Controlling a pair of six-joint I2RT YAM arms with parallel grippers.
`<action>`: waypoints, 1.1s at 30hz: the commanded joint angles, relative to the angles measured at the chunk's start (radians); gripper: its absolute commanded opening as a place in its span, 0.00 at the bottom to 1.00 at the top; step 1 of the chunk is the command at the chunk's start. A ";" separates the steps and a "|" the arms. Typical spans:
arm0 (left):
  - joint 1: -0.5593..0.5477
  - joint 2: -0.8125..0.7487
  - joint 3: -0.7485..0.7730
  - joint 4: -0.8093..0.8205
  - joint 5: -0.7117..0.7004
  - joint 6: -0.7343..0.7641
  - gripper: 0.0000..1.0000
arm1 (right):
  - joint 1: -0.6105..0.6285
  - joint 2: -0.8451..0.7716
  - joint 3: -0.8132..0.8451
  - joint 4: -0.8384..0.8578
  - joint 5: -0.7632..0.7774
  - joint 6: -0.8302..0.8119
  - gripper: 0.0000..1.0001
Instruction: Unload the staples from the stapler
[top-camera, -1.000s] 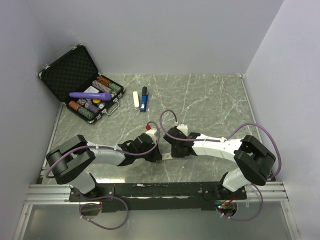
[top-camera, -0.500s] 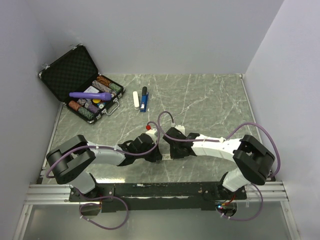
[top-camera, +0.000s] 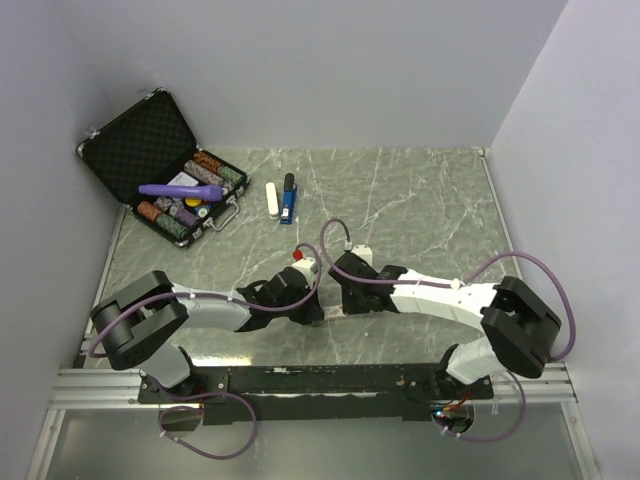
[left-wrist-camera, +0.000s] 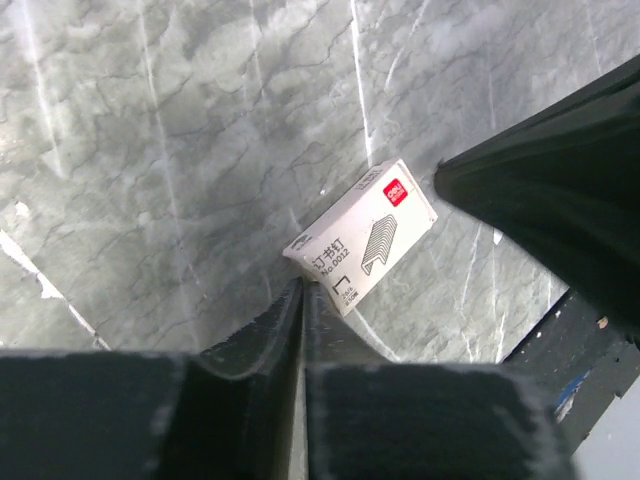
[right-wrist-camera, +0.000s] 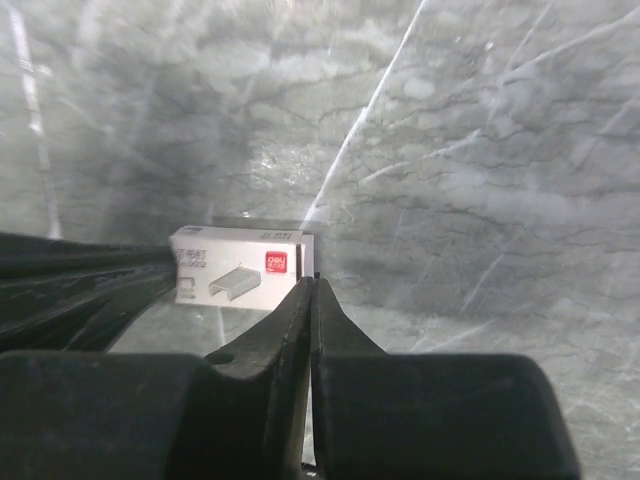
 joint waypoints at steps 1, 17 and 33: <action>-0.006 -0.023 0.019 -0.074 -0.044 0.031 0.16 | -0.013 -0.064 -0.004 -0.027 0.058 -0.006 0.11; -0.006 -0.294 0.074 -0.284 -0.240 0.065 0.44 | -0.079 -0.185 -0.039 -0.070 0.142 -0.035 0.48; -0.006 -0.547 0.140 -0.409 -0.413 0.135 0.91 | -0.129 -0.351 0.039 -0.157 0.242 -0.128 1.00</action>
